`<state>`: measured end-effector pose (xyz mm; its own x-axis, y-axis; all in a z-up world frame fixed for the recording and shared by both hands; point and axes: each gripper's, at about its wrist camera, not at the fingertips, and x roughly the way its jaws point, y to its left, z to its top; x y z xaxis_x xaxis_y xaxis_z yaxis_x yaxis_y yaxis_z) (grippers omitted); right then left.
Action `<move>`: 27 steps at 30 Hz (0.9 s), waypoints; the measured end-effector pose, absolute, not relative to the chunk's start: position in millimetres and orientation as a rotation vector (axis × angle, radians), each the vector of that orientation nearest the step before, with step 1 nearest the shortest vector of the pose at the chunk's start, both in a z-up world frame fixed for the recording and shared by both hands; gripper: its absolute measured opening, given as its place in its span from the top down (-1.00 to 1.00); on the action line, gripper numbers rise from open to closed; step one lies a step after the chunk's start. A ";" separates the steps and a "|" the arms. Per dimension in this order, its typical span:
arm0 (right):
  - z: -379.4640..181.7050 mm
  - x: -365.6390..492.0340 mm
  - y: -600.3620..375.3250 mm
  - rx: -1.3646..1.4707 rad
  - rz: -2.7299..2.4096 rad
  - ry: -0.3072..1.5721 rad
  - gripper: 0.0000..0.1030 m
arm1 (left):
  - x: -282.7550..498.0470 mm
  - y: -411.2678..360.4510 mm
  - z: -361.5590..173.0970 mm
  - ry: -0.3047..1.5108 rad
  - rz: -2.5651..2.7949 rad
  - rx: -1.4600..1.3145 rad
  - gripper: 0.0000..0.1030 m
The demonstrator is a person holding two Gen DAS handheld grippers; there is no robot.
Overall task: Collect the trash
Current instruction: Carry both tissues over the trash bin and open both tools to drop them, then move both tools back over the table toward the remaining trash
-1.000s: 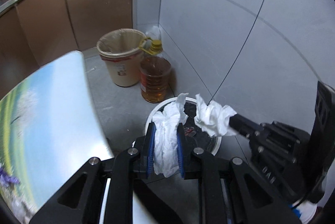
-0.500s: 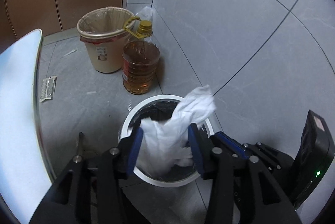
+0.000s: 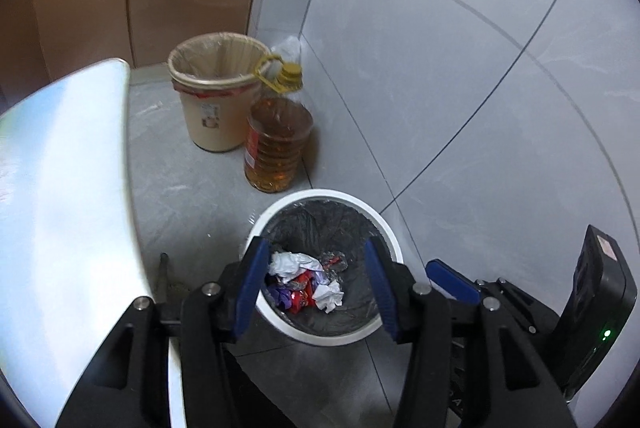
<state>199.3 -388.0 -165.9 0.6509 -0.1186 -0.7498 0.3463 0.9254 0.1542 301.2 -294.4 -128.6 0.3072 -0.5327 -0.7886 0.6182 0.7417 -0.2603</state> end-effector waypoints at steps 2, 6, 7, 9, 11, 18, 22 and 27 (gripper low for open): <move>-154.4 194.6 -378.7 0.288 -0.260 0.804 0.21 | 293.9 -281.0 -116.7 0.965 -0.748 0.086 0.06; -133.2 184.1 -365.4 0.279 -0.247 0.767 0.17 | 278.3 -251.6 -91.5 0.875 -0.714 0.063 0.06; -125.4 180.6 -360.5 0.275 -0.242 0.753 0.15 | 274.7 -244.6 -86.9 0.857 -0.707 0.057 0.06; -113.7 175.6 -353.6 0.268 -0.236 0.732 0.05 | 266.6 -229.6 -75.3 0.811 -0.688 0.045 0.06; -99.1 169.6 -344.1 0.257 -0.228 0.704 0.00 | 260.0 -216.3 -65.1 0.777 -0.675 0.037 0.06; -54.3 149.0 -310.7 0.215 -0.183 0.630 -0.09 | 231.2 -172.0 -30.6 0.690 -0.638 0.028 0.06; -31.9 136.7 -293.3 0.189 -0.159 0.587 -0.16 | 214.4 -150.2 -12.6 0.651 -0.624 0.019 0.06; -8.9 119.8 -270.2 0.160 -0.135 0.544 -0.25 | 190.7 -124.6 7.0 0.595 -0.582 0.017 0.06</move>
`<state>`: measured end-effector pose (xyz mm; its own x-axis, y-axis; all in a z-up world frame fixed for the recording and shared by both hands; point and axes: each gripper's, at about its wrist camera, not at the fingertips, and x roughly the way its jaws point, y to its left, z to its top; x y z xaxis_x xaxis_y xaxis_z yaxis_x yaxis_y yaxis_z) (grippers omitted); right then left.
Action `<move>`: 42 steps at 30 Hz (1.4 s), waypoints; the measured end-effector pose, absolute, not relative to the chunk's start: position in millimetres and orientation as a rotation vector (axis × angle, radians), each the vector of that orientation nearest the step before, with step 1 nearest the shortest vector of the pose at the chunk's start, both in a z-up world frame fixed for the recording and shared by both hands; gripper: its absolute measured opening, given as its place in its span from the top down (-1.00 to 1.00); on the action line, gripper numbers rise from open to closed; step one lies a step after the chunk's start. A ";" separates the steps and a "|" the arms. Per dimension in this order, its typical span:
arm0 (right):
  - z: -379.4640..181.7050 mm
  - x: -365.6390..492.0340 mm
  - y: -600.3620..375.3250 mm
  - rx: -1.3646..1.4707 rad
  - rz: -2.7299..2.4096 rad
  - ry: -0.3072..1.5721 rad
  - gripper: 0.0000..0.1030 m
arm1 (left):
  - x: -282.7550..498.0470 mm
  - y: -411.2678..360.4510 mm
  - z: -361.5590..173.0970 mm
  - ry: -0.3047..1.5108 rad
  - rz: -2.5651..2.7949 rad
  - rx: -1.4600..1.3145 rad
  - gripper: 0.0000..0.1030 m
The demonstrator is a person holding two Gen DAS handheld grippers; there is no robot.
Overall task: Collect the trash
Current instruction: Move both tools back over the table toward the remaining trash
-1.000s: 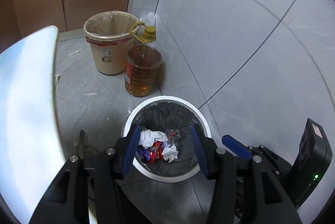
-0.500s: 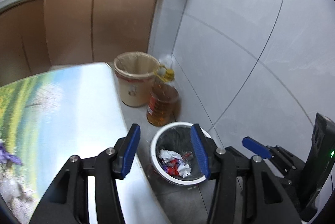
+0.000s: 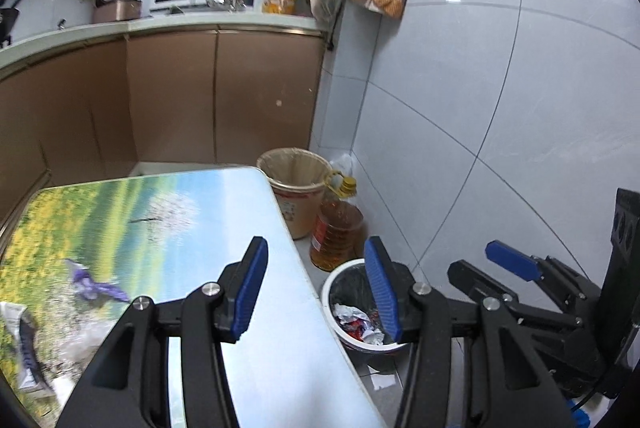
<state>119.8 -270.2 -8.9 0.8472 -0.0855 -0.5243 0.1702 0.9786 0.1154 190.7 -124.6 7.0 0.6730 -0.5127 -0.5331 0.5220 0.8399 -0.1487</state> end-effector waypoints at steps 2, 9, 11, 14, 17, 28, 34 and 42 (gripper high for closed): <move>1.5 111.0 -258.9 0.144 -0.126 0.523 -0.40 | 180.6 -112.4 13.3 0.576 -0.561 0.009 -0.01; 22.4 97.3 -230.6 0.100 -0.106 0.469 -0.78 | 142.6 -67.7 29.8 0.472 -0.429 0.000 -0.27; 27.1 92.4 -221.7 0.084 -0.100 0.457 -0.85 | 134.2 -56.3 32.1 0.450 -0.401 -0.002 -0.29; 30.8 87.7 -213.6 0.075 -0.098 0.441 -1.00 | 123.4 -42.7 36.0 0.423 -0.364 0.000 -0.32; 35.2 82.0 -204.9 0.073 -0.103 0.421 -1.00 | 114.6 -28.6 40.2 0.395 -0.328 0.004 -0.36; 45.2 75.4 -178.2 0.033 -0.086 0.387 -1.00 | 103.0 10.8 41.0 0.362 -0.265 -0.020 -0.42; 50.5 73.8 -157.7 -0.003 -0.070 0.361 -0.99 | 102.6 28.1 37.9 0.353 -0.242 -0.048 -0.43; 46.8 83.3 -137.4 -0.026 -0.019 0.368 -0.99 | 101.8 51.5 26.3 0.352 -0.217 -0.077 -0.43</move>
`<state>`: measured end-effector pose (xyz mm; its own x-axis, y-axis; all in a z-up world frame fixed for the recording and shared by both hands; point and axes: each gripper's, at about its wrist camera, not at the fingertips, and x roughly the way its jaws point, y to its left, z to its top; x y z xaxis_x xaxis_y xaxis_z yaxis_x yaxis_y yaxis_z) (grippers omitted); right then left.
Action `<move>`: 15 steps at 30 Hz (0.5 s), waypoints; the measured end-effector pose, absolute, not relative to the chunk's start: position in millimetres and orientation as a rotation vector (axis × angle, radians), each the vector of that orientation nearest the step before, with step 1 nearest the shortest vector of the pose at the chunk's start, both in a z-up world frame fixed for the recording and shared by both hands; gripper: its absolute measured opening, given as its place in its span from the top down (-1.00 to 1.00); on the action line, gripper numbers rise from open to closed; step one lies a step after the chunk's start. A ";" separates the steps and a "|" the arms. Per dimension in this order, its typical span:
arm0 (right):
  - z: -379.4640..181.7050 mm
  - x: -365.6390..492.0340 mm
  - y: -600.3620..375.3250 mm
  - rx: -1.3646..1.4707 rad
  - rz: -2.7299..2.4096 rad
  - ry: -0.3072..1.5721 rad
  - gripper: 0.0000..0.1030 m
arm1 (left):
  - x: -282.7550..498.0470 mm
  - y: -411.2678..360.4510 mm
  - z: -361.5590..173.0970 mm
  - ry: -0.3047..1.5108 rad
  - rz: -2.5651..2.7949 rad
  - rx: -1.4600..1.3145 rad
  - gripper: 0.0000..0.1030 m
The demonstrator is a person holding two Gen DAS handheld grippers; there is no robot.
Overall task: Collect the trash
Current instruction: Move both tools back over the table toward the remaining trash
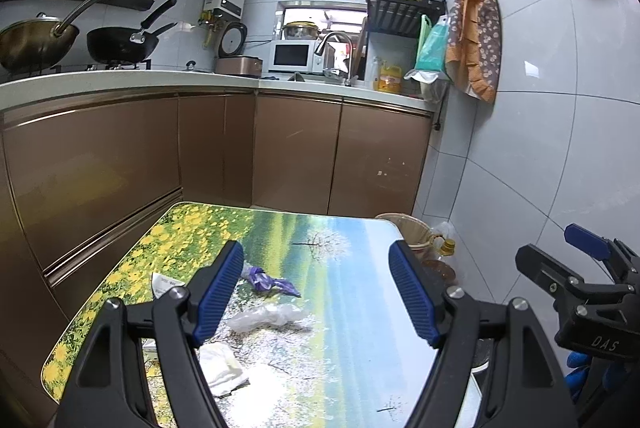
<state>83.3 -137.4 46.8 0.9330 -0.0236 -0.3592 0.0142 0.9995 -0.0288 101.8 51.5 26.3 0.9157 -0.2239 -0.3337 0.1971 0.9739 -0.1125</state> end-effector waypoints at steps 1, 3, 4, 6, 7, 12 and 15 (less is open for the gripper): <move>45.3 85.2 -135.0 -0.030 -0.014 0.372 -0.99 | 101.6 53.3 24.5 0.354 -0.216 -0.080 -0.43; 42.2 87.6 -131.9 -0.037 -0.003 0.379 -1.00 | 103.3 57.4 20.0 0.361 -0.211 -0.089 -0.43; 40.8 88.3 -130.2 -0.038 0.001 0.381 -0.99 | 104.6 58.8 18.3 0.365 -0.210 -0.091 -0.43; 38.4 89.7 -128.2 -0.038 0.007 0.387 -0.99 | 107.1 61.2 14.1 0.374 -0.210 -0.095 -0.43; 36.8 90.9 -127.2 -0.038 0.010 0.391 -0.99 | 107.7 62.4 12.4 0.377 -0.209 -0.095 -0.43; 30.8 97.7 -121.5 -0.042 0.024 0.409 -0.99 | 113.2 68.0 1.8 0.399 -0.209 -0.101 -0.43; 25.8 103.8 -117.8 -0.049 0.029 0.426 -0.99 | 116.5 70.5 -4.1 0.411 -0.204 -0.106 -0.43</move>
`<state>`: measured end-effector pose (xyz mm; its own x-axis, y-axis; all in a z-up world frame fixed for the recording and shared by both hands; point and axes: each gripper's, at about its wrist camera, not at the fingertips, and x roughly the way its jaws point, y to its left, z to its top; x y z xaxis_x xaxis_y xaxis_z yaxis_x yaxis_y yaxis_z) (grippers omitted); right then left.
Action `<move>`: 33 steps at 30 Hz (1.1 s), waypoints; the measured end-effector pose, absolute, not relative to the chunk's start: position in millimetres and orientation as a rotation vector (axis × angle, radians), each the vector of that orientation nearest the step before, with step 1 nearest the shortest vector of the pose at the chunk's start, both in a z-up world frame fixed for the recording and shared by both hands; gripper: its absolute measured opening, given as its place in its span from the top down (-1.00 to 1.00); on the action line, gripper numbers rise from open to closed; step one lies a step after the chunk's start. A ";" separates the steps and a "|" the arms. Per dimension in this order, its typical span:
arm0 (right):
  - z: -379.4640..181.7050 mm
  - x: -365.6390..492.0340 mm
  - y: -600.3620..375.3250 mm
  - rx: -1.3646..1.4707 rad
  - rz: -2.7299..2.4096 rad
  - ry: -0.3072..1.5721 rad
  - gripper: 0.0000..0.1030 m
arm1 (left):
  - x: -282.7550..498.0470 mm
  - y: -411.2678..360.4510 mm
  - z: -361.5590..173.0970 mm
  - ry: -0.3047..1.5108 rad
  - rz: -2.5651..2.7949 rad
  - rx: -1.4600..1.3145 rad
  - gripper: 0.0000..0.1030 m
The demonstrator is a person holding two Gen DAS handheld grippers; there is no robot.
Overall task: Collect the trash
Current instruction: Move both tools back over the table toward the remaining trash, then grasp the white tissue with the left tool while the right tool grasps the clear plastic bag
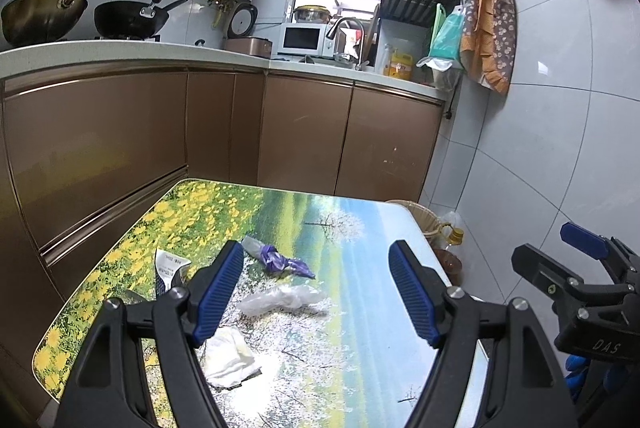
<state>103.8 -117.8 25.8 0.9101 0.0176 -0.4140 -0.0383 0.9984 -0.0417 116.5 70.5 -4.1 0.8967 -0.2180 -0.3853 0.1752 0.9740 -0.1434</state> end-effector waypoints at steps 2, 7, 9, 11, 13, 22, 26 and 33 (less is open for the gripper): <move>22.7 107.0 -115.5 -0.051 0.034 0.437 -0.99 | 119.5 72.4 -8.1 0.421 -0.204 -0.111 -0.43; 13.1 115.3 -114.4 -0.055 0.047 0.468 -0.99 | 128.0 76.3 -20.1 0.447 -0.209 -0.112 -0.43; 8.4 119.3 -113.9 -0.059 0.051 0.484 -0.99 | 131.0 76.1 -24.6 0.463 -0.207 -0.100 -0.43; 3.8 122.5 -114.3 -0.058 0.057 0.499 -0.99 | 134.6 77.0 -31.9 0.488 -0.207 -0.097 -0.43; -1.1 125.3 -116.6 -0.058 0.064 0.515 -1.00 | 137.6 78.9 -39.2 0.507 -0.206 -0.090 -0.43; -29.8 149.6 -107.5 -0.076 0.139 0.618 -1.00 | 142.4 119.8 -83.9 0.624 -0.209 -0.129 -0.43; -45.8 164.3 -102.6 -0.081 0.177 0.673 -0.99 | 142.3 146.7 -104.8 0.689 -0.224 -0.174 -0.43; -69.8 196.7 -85.8 -0.069 0.291 0.749 -0.59 | 153.5 161.6 -127.1 0.771 -0.255 -0.255 -0.42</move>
<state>196.7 -85.8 -69.8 0.6939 0.2363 -0.6802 -0.2854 0.9575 0.0415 153.5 161.6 -127.1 0.6895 -0.3174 -0.6510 0.1325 0.9390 -0.3174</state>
